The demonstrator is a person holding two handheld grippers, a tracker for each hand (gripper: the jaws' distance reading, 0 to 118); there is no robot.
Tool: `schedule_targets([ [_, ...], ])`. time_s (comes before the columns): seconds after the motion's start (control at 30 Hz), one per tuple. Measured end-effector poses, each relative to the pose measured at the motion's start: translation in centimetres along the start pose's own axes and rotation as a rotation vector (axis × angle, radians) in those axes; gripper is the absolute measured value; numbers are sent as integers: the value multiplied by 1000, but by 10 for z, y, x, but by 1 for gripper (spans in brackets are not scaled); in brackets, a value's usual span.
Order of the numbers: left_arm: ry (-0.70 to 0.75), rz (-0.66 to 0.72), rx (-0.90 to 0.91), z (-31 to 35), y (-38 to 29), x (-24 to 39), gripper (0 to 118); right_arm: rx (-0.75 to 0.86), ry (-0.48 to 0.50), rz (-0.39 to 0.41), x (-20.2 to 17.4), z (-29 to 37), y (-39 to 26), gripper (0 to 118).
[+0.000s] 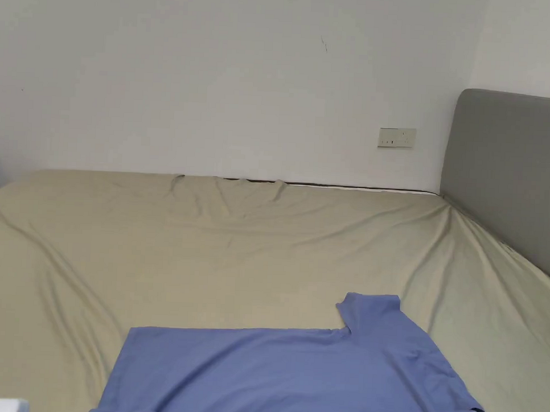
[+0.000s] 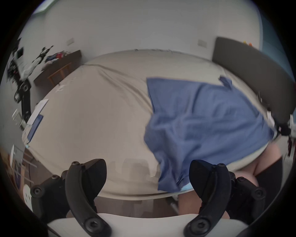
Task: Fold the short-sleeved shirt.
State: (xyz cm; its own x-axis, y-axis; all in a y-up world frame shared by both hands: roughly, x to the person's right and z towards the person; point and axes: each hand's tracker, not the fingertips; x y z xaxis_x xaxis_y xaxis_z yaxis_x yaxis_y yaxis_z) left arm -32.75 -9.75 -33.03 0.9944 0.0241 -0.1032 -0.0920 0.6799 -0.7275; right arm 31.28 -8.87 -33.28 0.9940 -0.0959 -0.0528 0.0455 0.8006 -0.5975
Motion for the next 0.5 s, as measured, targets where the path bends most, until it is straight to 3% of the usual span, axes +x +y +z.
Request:
schedule_targets([
  [0.03,5,33,52,16,11,3,99,88,16,-15,-8,16,12,103],
  [0.1,-27,65,212,57,29,16,82,269,-27,19,-30,42,31,102],
  [0.13,-45,70,303,76,35,24,72,356,-83,21,-44,54,39,101],
  [0.17,-62,67,391,92,38,32,59,472,-151,44,-57,66,49,92],
  [0.2,-65,59,454,102,40,39,48,500,-150,44,-66,71,53,72],
  [0.23,-50,36,507,118,42,55,34,528,-123,51,-74,73,58,41],
  [0.27,-25,-1,552,123,42,66,4,498,-105,62,-84,66,61,0],
  [0.33,-2,-78,606,125,41,81,0,461,-113,72,-100,58,63,0],
  [0.37,-30,-77,600,117,45,78,0,489,-95,167,-108,56,68,0],
  [0.43,-147,-42,518,112,55,76,0,358,-4,81,-115,36,59,0],
  [0.47,-149,-18,495,105,58,76,0,419,-23,169,-122,35,62,0],
  [0.5,-133,-26,497,98,60,77,0,398,-17,170,-125,29,61,0],
])
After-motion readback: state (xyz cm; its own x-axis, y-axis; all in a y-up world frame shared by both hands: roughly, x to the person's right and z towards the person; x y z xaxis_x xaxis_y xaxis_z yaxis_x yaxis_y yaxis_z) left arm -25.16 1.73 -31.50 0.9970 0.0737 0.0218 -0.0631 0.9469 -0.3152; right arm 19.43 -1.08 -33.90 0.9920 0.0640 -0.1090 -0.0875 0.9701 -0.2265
